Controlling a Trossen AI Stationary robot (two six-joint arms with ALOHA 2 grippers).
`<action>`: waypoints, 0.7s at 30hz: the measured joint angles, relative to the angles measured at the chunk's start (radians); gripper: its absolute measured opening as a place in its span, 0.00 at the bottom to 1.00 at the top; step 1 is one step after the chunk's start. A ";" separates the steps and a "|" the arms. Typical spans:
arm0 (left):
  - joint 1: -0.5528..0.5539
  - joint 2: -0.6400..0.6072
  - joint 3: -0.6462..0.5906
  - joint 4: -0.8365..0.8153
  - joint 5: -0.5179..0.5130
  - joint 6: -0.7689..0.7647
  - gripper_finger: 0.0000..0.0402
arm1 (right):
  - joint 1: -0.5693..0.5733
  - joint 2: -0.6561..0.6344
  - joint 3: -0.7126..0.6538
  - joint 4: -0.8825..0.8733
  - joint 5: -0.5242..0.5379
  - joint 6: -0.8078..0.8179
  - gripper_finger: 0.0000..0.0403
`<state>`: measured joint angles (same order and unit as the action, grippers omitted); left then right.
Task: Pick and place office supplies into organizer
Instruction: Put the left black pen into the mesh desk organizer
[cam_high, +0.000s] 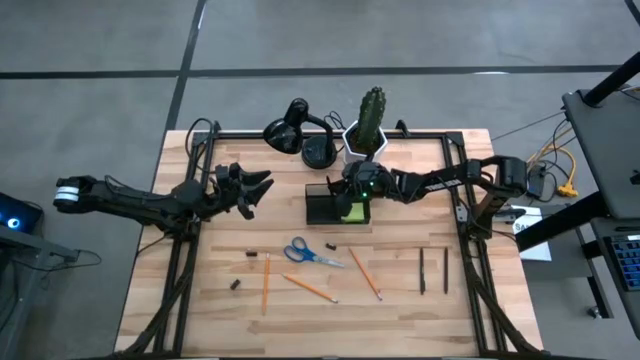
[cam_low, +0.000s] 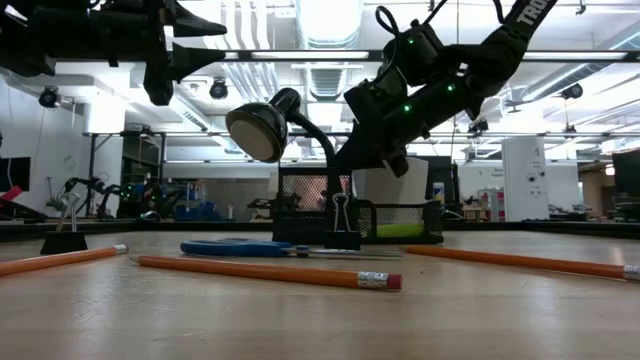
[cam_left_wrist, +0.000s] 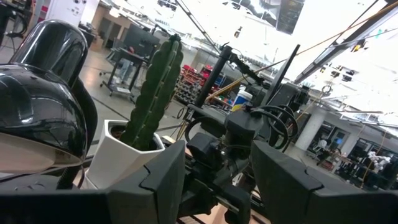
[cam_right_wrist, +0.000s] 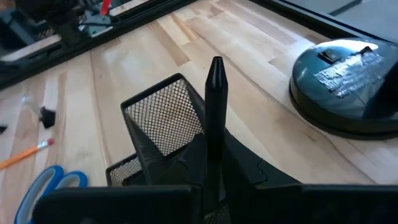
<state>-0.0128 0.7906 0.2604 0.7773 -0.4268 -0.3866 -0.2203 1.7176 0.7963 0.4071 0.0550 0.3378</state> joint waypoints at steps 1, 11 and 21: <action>0.000 0.000 0.000 0.000 -0.001 0.000 0.42 | -0.001 0.000 0.000 0.000 -0.018 -0.021 0.05; 0.000 0.000 0.000 0.000 -0.002 0.000 0.42 | -0.002 0.000 0.000 0.000 -0.017 -0.022 0.05; 0.000 0.000 0.000 0.000 -0.002 0.000 0.42 | -0.002 0.001 0.000 0.000 0.009 0.004 0.17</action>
<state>-0.0125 0.7906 0.2604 0.7773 -0.4290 -0.3862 -0.2218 1.7187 0.7963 0.4072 0.0642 0.3416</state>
